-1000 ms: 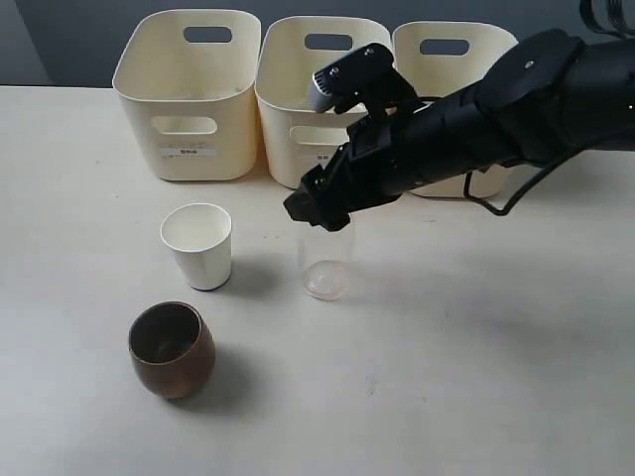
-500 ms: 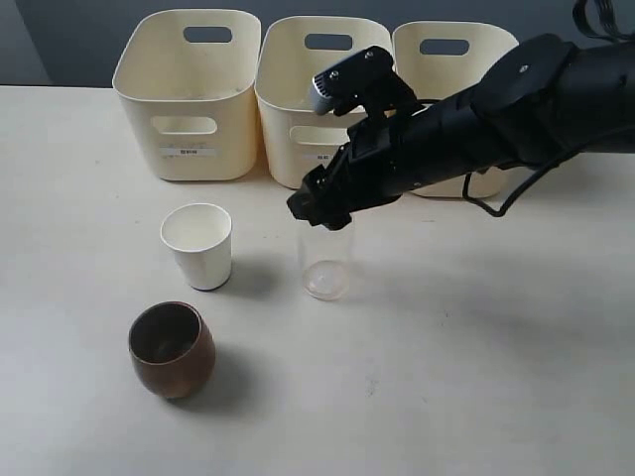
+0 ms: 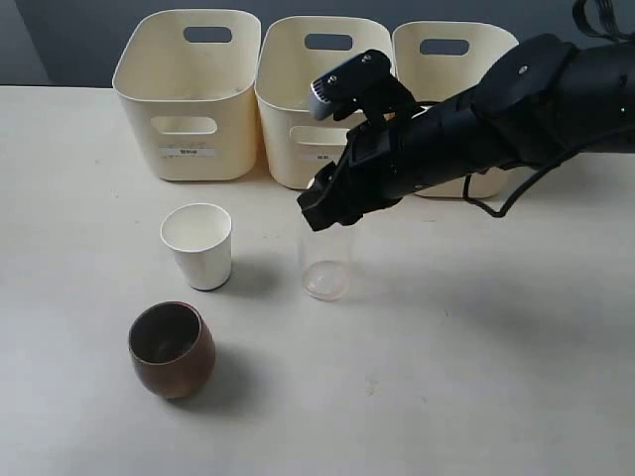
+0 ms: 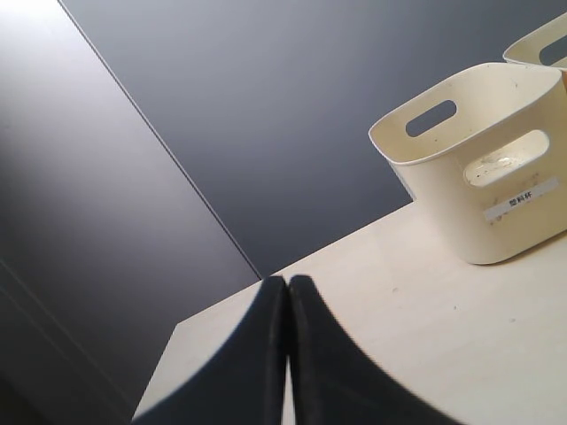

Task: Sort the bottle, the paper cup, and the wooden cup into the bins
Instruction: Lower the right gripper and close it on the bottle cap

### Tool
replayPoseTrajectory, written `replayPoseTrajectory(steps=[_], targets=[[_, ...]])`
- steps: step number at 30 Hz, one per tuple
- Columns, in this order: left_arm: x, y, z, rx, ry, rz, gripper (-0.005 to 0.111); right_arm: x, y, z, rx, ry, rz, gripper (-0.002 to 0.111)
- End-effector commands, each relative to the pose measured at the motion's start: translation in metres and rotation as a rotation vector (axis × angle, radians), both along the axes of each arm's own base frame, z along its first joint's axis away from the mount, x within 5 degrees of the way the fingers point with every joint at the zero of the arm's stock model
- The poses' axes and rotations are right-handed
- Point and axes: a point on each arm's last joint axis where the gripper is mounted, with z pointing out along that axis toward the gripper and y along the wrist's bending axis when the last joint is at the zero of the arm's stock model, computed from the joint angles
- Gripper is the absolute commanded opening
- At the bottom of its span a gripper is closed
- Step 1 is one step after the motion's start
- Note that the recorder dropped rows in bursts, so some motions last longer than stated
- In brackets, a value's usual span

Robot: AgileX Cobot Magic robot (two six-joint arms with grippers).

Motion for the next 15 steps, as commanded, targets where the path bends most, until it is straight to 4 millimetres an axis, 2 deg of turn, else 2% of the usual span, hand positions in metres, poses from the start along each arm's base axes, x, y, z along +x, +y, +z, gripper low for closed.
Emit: replayPoseTrajectory(steps=[1,15], targets=[[-0.0004,-0.0002,0.0002,-0.01,-0.009,-0.003,0.0,0.0003,-0.0009,-0.0006,-0.041,-0.026,0.037,-0.001],[-0.0004,-0.0002,0.0002,-0.01,-0.009,-0.003,0.0,0.0023,-0.0012,0.0008,-0.053,-0.061,0.023,0.0]])
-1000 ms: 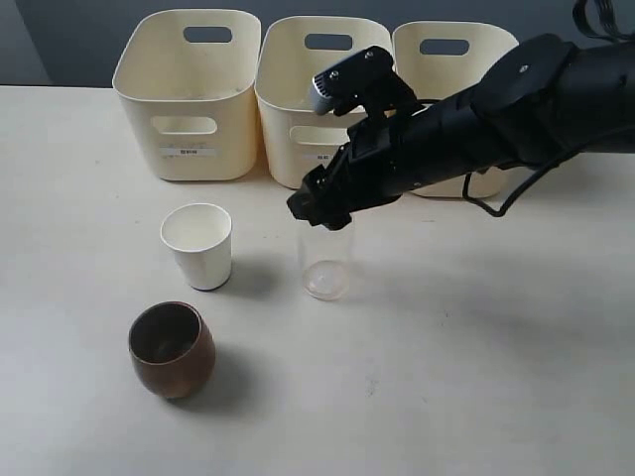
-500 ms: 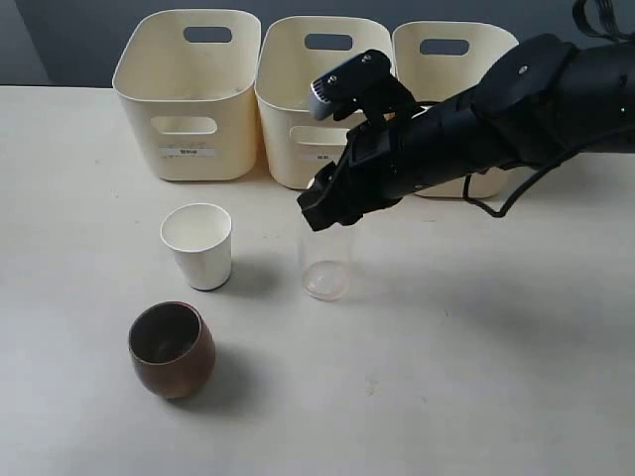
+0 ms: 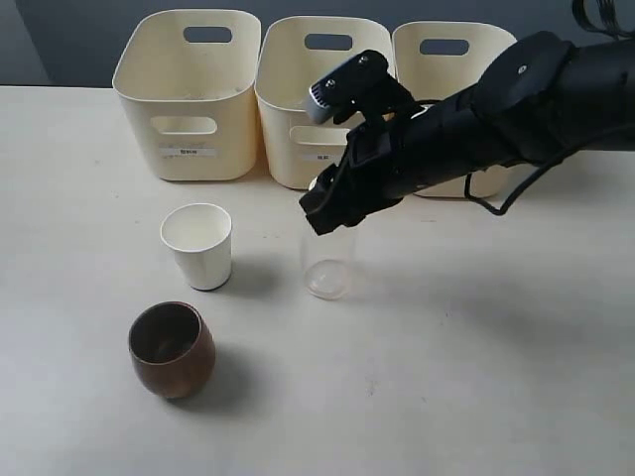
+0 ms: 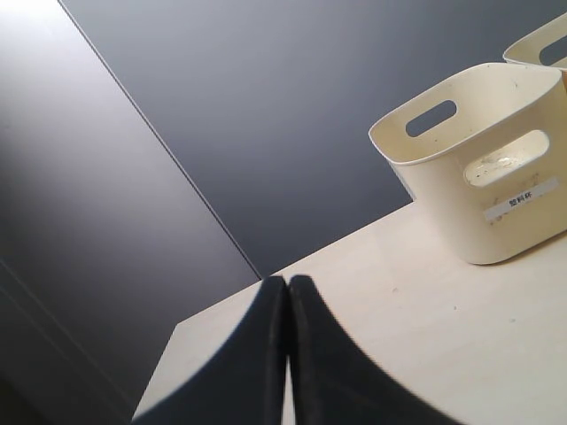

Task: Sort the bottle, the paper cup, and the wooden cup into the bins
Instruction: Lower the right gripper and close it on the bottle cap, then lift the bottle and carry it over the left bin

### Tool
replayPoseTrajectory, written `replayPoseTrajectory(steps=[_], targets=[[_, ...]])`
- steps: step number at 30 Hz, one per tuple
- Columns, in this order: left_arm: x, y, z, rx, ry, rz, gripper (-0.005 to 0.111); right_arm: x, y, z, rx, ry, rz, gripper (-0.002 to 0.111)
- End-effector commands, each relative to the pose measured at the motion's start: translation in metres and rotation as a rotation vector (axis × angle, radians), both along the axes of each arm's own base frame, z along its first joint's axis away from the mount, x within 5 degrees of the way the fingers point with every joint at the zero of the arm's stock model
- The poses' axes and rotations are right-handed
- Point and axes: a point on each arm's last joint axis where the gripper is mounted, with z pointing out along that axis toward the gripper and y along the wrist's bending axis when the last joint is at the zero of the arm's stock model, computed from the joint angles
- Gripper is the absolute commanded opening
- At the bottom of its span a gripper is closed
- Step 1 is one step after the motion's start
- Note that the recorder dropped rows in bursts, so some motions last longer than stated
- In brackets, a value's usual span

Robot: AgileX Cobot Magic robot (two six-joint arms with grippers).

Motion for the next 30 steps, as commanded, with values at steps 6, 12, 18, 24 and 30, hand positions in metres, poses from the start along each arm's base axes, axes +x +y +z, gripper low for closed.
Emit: replayPoseTrajectory(steps=[6,12,18,24,30], targets=[[0.0,0.0,0.0,-0.01,-0.009,-0.003,0.0,0.004,-0.002,0.012,-0.008,-0.103,-0.038,0.0],[0.0,0.0,0.0,-0.01,-0.009,-0.003,0.0,0.0,-0.003,0.029,0.013,-0.164,-0.043,0.0],[0.0,0.0,0.0,-0.01,-0.009,-0.003,0.0,-0.016,0.006,0.063,0.057,-0.311,-0.04,0.0],[0.0,0.0,0.0,-0.01,-0.009,-0.003,0.0,-0.029,0.015,0.091,0.11,-0.454,-0.065,0.0],[0.0,0.0,0.0,-0.01,-0.009,-0.003,0.0,-0.03,0.037,0.126,0.193,-0.528,-0.029,0.0]])
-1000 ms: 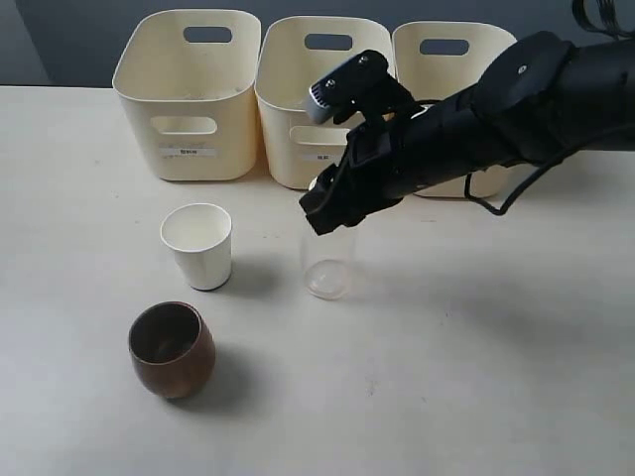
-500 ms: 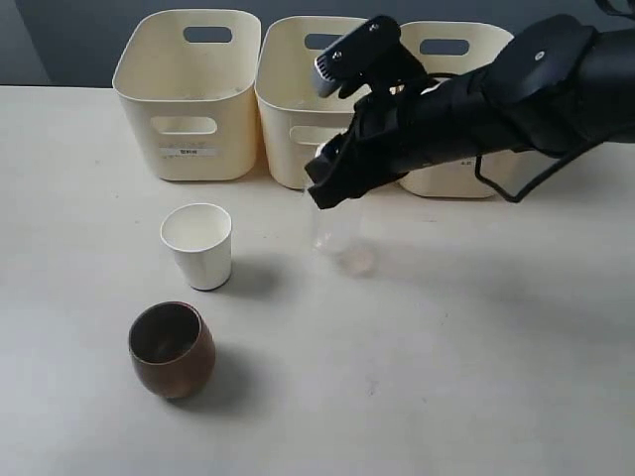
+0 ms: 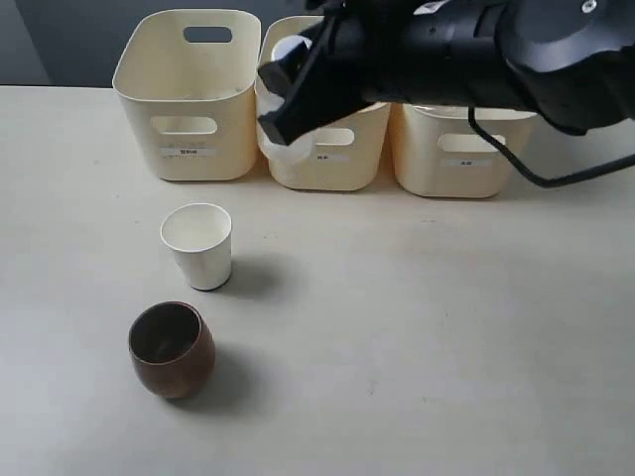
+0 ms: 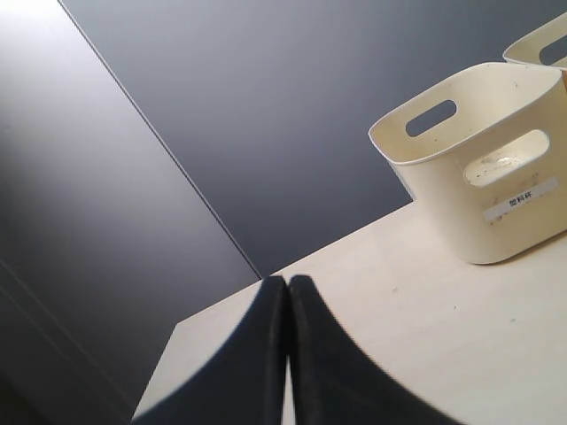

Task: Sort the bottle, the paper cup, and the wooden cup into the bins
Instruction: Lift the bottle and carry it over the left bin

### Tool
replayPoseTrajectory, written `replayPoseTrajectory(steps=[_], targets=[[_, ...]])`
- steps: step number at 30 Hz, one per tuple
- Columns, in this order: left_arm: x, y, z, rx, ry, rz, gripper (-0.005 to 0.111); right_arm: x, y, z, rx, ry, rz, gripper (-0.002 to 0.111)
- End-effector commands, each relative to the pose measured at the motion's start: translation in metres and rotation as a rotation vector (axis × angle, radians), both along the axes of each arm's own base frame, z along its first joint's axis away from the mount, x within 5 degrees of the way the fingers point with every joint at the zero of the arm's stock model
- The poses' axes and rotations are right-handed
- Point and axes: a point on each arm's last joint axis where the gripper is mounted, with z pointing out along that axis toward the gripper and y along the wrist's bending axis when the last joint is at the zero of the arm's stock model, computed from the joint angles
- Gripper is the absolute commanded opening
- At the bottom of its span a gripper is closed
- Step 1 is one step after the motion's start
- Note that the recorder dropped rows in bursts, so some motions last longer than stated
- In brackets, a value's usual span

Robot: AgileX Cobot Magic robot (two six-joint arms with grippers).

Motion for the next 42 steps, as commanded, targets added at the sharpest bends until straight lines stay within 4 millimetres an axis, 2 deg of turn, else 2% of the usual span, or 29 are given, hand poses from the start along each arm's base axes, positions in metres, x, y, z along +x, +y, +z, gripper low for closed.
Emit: replayPoseTrajectory(steps=[1,5,9,17,27,32,36,42], targets=[[0.0,0.0,0.0,-0.01,-0.009,-0.003,0.0,0.001,0.017,0.029,0.057,-0.081,0.028,0.0],[0.0,0.0,0.0,-0.01,-0.009,-0.003,0.0,0.007,0.038,0.042,0.088,-0.114,0.054,0.0],[0.0,0.0,0.0,-0.01,-0.009,-0.003,0.0,0.021,0.059,0.039,0.096,-0.141,0.044,0.0],[0.0,0.0,0.0,-0.01,-0.009,-0.003,0.0,0.061,0.088,0.011,0.081,-0.23,-0.073,0.0],[0.0,0.0,0.0,-0.01,-0.009,-0.003,0.0,0.1,0.125,-0.029,0.038,-0.268,-0.081,0.0],[0.0,0.0,0.0,-0.01,-0.009,-0.003,0.0,0.113,0.133,-0.049,0.049,-0.237,-0.11,0.0],[0.0,0.0,0.0,-0.01,-0.009,-0.003,0.0,0.122,0.13,-0.064,0.058,-0.188,-0.143,0.0],[0.0,0.0,0.0,-0.01,-0.009,-0.003,0.0,0.128,0.127,-0.072,0.075,-0.149,-0.176,0.0]])
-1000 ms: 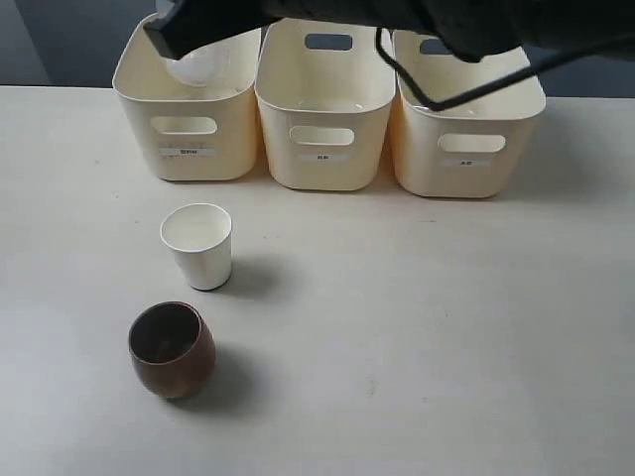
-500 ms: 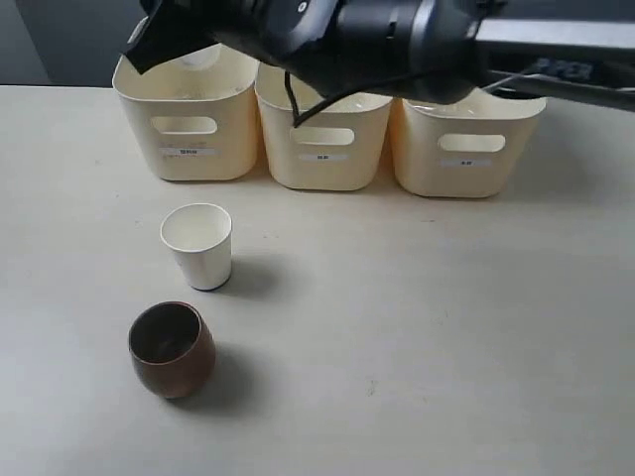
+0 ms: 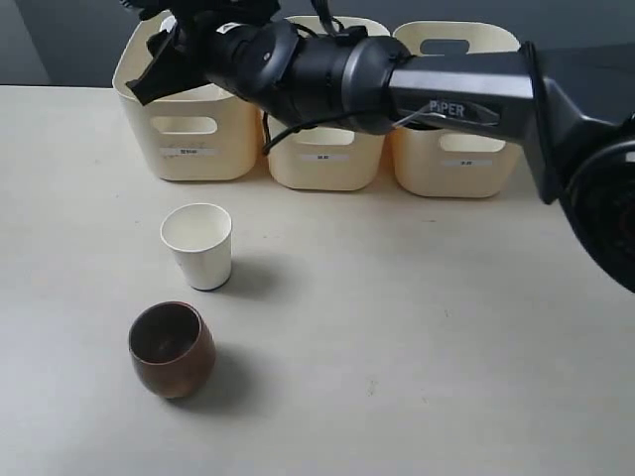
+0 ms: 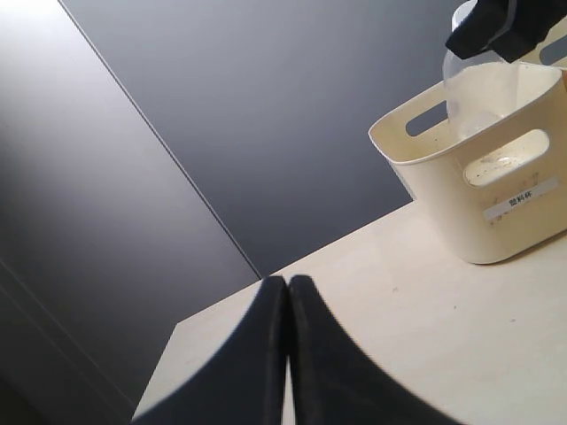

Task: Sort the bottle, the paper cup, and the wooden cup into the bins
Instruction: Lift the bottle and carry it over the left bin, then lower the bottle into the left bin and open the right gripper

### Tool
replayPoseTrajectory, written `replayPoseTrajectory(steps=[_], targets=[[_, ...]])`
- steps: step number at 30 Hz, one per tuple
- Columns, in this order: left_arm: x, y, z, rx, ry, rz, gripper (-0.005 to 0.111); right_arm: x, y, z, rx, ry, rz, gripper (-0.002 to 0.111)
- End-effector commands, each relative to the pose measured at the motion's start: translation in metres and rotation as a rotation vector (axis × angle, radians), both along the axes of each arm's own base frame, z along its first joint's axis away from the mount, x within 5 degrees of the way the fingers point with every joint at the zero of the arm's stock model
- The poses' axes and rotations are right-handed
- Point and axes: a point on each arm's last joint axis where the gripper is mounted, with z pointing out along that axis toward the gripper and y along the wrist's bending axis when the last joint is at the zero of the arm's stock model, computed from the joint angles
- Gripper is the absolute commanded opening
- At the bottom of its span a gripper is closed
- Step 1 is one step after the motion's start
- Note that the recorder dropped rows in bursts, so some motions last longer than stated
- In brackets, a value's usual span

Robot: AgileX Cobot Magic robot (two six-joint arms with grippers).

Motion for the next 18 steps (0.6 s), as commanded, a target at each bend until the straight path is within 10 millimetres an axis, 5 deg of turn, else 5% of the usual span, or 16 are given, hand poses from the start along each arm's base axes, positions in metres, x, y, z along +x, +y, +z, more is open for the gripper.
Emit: replayPoseTrajectory(steps=[1,18], targets=[[0.0,0.0,0.0,-0.01,-0.009,-0.003,0.0,0.005,-0.004,0.002,0.025,-0.001,-0.035,0.0],[0.0,0.0,0.0,-0.01,-0.009,-0.003,0.0,0.008,-0.002,-0.017,0.005,0.032,-0.035,0.001]])
